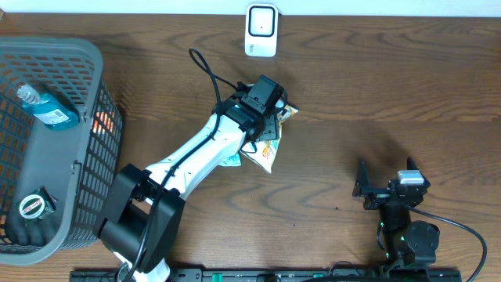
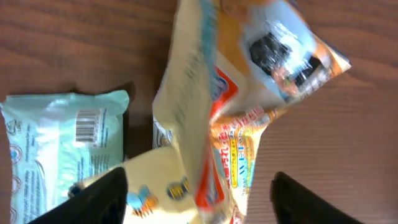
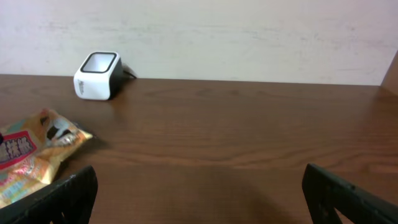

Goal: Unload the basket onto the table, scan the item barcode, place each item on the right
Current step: 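Carry the snack bag out and set it beside the wipes pack, then reach the left gripper into the basket and grasp the green tin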

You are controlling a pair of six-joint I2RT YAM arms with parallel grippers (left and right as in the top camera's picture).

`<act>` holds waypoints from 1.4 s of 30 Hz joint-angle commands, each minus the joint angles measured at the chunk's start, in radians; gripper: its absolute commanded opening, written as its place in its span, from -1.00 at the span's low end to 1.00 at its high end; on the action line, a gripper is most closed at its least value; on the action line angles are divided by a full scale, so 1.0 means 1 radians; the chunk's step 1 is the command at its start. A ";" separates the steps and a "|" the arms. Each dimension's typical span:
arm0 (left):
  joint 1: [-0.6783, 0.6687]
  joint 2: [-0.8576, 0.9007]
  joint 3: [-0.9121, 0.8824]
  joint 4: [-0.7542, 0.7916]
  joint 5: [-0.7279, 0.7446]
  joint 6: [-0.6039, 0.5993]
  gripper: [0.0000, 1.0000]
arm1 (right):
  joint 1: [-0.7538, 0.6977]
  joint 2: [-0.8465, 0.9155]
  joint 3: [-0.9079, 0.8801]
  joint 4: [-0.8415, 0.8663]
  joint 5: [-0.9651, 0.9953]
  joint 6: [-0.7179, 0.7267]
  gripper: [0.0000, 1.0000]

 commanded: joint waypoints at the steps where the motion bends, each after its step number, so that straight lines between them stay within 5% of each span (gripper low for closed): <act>1: 0.005 -0.067 0.054 -0.017 -0.018 0.089 0.62 | 0.009 -0.003 -0.002 -0.004 -0.008 -0.011 0.99; 13: 0.111 -0.434 0.243 -0.203 -0.323 0.247 0.92 | 0.009 -0.003 -0.002 -0.004 -0.008 -0.011 0.99; 23: 0.582 -0.684 0.243 -0.269 -0.387 0.246 0.95 | 0.009 -0.002 -0.002 -0.004 -0.008 -0.011 0.98; 34: 0.945 -0.570 0.243 -0.385 -0.378 -0.097 0.96 | 0.009 -0.003 -0.002 -0.004 -0.008 -0.011 0.99; 42: 1.064 -0.401 0.242 -0.521 -0.327 -0.099 0.96 | 0.009 -0.002 -0.002 -0.004 -0.008 -0.011 0.99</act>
